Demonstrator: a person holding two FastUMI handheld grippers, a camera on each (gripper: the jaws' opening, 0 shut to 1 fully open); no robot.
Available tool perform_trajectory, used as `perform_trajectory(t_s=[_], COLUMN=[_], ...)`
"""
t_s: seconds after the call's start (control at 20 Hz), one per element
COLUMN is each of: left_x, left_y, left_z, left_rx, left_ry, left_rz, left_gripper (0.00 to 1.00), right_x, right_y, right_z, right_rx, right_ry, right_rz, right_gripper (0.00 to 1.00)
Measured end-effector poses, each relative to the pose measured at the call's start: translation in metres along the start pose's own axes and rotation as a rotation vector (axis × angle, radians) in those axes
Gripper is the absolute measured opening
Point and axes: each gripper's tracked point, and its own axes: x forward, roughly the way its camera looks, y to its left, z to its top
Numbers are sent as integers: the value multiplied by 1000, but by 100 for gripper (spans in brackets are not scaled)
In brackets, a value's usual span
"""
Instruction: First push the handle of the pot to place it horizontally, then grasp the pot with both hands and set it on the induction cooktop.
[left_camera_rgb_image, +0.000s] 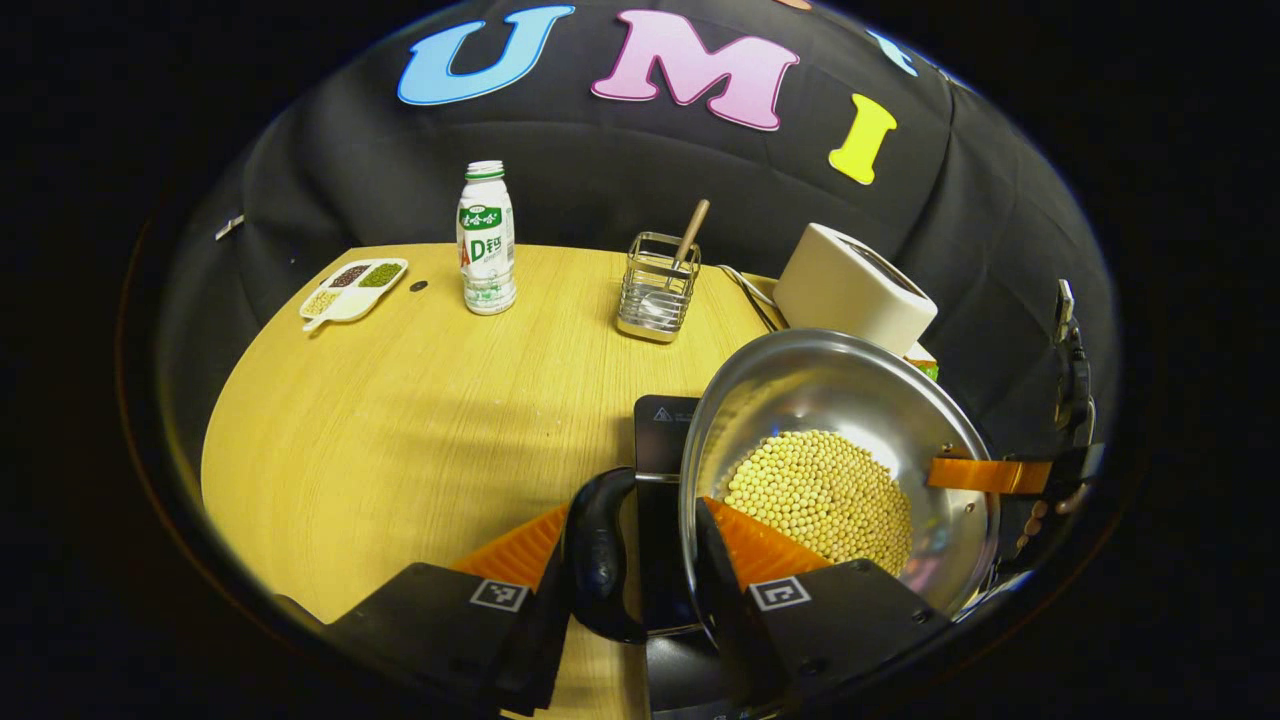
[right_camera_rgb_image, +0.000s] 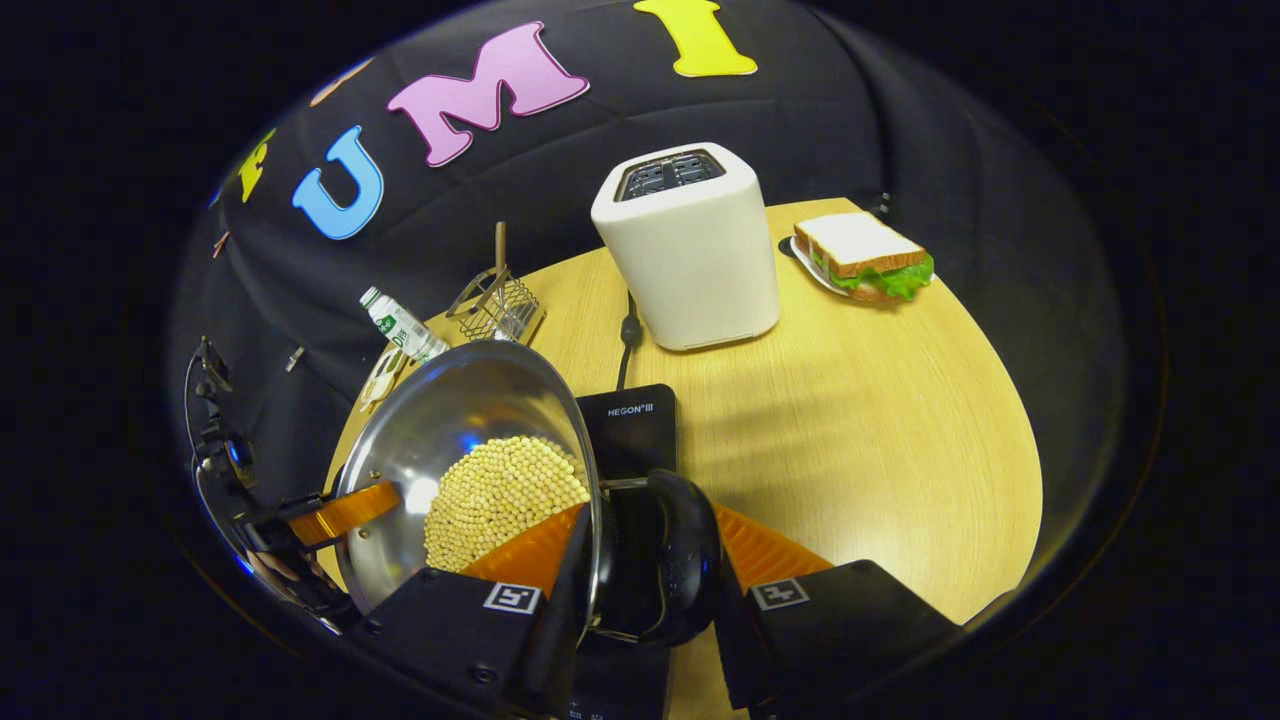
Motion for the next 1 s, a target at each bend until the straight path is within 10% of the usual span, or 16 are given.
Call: perform_trajectory(t_s=[0.3,0.45,1.0], left_x=[-12,-33,-221], left_y=[-3,3,-11], left_z=[6,16,103], left_rx=[25,22,86], left_ry=[-18,-75,-505], left_rz=[18,51,14], left_gripper=[67,98,95], right_x=[-7,-34,-186], right_y=[-3,-2,27], right_z=[0,9,75], right_rx=[22,15,-62], right_ry=[-1,-65,-451], right_rz=[-28,-58,-202], right_gripper=[71,100,99])
